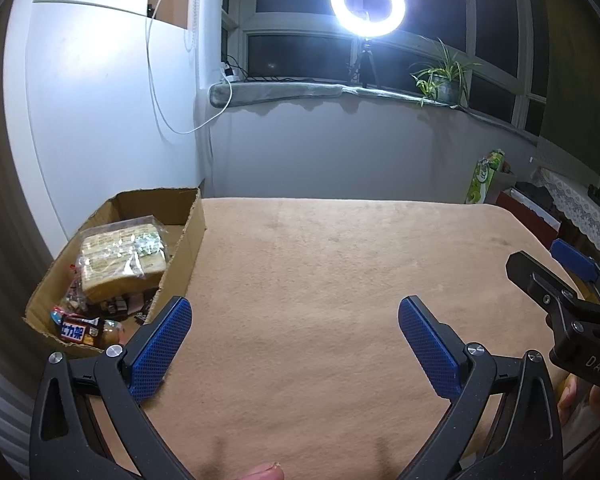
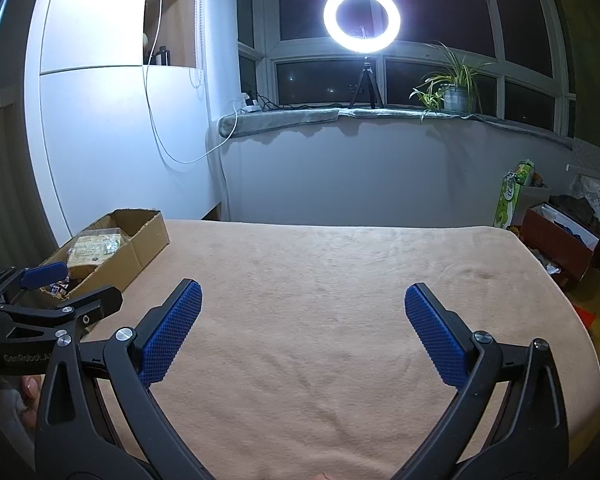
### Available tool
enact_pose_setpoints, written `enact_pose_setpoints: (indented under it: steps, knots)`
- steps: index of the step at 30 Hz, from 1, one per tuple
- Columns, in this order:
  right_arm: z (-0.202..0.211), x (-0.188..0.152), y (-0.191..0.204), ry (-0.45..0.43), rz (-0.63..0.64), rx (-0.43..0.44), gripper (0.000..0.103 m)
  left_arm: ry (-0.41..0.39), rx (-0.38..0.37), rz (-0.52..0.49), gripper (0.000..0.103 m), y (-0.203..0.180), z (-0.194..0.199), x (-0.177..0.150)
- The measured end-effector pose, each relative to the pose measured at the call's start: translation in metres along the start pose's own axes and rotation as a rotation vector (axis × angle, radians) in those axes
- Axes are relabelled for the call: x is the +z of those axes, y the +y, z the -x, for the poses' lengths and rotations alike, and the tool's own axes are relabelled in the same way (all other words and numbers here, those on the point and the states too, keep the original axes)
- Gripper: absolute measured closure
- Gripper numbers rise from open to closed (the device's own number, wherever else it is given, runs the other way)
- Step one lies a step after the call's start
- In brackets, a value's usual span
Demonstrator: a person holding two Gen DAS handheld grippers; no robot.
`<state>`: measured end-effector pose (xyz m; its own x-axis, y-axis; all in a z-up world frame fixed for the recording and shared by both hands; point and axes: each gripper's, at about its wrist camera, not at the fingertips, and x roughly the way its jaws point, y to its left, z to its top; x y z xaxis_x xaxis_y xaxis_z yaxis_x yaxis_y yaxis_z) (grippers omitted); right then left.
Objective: Organize snacks
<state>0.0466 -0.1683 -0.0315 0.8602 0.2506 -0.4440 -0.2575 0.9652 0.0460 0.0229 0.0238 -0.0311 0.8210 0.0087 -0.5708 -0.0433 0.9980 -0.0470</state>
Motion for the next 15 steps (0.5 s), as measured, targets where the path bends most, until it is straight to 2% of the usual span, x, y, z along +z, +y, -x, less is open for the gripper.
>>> enact_pose_setpoints:
  steps: [15]
  knots:
    - [0.0003, -0.0004, 0.0003, 0.0, -0.001, -0.001, 0.0, 0.0, 0.004, 0.001, 0.0, 0.0003, -0.0006, 0.0007]
